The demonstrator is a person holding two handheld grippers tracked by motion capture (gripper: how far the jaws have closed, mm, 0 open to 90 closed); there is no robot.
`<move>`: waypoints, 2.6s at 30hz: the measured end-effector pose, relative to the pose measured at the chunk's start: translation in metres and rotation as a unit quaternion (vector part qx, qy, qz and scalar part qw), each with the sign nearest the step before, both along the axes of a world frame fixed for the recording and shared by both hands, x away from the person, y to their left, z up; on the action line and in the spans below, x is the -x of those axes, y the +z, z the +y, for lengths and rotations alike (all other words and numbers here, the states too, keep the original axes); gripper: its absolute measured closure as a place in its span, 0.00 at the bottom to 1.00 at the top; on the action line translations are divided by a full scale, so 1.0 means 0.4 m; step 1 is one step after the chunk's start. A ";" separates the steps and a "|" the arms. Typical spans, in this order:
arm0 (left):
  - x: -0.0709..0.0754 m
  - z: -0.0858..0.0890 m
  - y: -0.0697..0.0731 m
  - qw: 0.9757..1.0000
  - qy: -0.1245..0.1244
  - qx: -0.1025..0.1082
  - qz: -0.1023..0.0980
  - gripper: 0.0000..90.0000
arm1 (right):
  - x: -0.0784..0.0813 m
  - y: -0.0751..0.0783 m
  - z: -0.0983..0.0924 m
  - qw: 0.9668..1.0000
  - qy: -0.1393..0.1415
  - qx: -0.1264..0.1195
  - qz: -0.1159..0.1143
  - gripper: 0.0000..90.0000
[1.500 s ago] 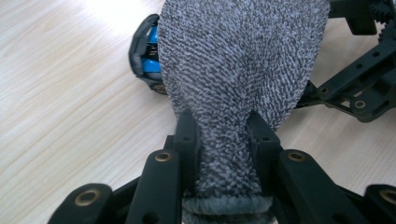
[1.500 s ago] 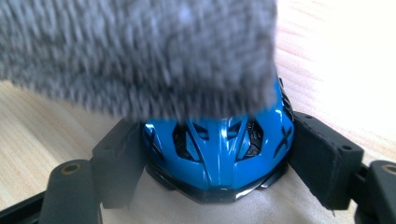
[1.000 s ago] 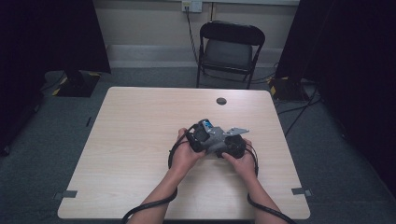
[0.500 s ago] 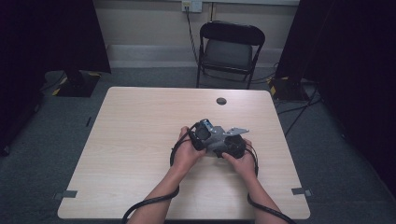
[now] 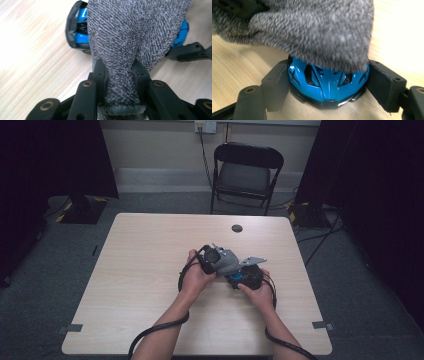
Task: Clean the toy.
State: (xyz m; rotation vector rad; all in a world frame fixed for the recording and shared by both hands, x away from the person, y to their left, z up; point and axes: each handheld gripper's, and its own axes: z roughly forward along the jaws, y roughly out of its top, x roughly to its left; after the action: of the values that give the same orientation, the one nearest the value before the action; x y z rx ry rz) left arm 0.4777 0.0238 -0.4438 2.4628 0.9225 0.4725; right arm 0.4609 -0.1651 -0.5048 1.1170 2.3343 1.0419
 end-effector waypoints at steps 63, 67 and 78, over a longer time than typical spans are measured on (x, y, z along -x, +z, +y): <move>-0.091 0.135 -0.016 0.993 0.115 0.033 0.013 0.79 | 0.000 0.000 0.000 1.000 0.000 0.000 0.000 0.26; -0.088 0.152 -0.017 0.992 0.120 0.035 0.014 0.79 | 0.000 0.000 0.000 1.000 0.000 -0.001 0.001 0.26; -0.077 0.181 -0.017 0.991 0.125 0.036 0.015 0.79 | 0.000 0.000 0.000 1.000 0.000 -0.001 0.000 0.26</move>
State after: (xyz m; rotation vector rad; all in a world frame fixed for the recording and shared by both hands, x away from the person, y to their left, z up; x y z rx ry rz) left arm 0.5087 0.0960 -0.4504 2.3066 1.2468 0.4779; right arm 0.4609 -0.1651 -0.5048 1.1181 2.3341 1.0431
